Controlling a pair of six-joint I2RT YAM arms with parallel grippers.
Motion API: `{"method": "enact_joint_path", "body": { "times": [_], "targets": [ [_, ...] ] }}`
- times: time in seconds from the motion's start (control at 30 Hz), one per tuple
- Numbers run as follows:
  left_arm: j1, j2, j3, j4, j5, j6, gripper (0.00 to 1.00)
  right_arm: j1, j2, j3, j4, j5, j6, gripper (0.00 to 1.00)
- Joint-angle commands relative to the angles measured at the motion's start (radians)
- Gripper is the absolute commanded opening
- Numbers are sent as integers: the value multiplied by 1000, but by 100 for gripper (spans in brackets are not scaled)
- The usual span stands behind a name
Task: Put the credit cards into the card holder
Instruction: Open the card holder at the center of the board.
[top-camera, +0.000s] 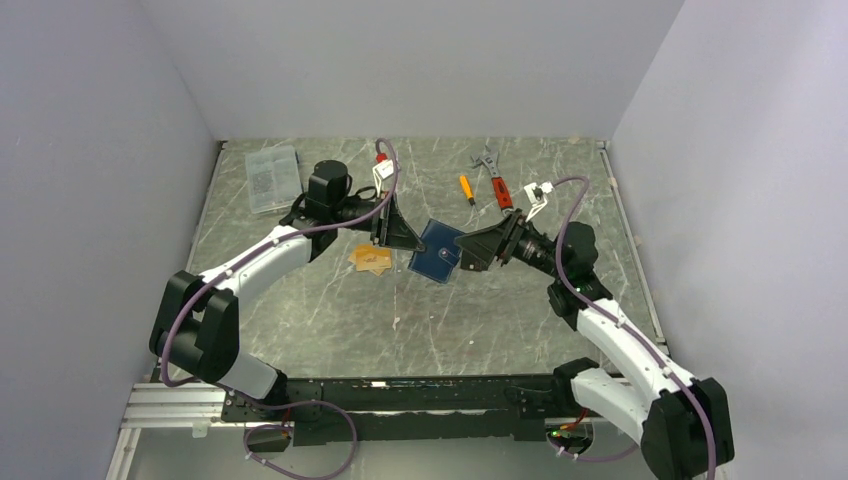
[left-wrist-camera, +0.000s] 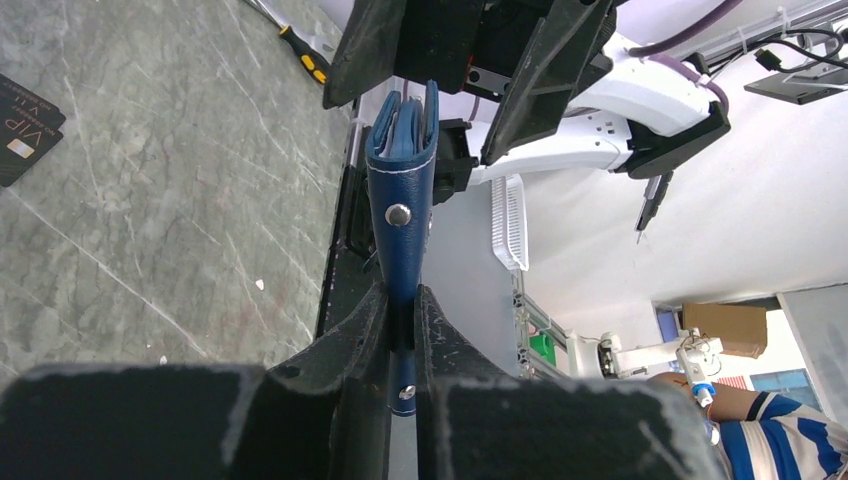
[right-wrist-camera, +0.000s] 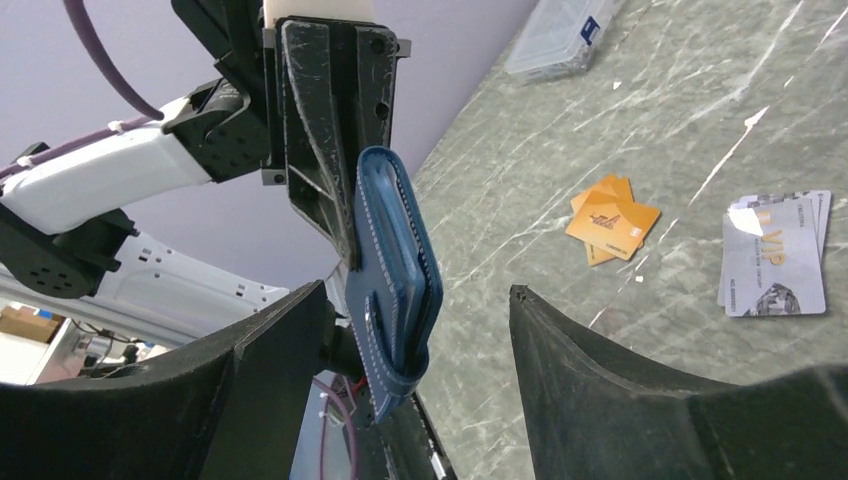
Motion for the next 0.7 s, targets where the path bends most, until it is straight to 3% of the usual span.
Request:
{"method": "enact_joint_path", "body": {
  "times": [0.0,0.27,0.4,0.53,0.6,0.67],
  "targets": [
    [-3,-43,-6,98,41,-42,0,9,66,59,100,-32,10,70],
    [-4,-43,-14,183,76,-100,0,14,200,59,275,-77,132,66],
    [-6,-43,-13,163,71,-82,0,14,248,59,409,-113,227,43],
    [-4,-46,-4,101,51,-36,2,14,289,40,582,-144,339,29],
    [-3,-48,-4,97,41,-35,6,14,300,30,615,-155,367,21],
    [-4,-48,-5,88,28,-33,14,14,299,27,601,-157,367,7]
  ]
}}
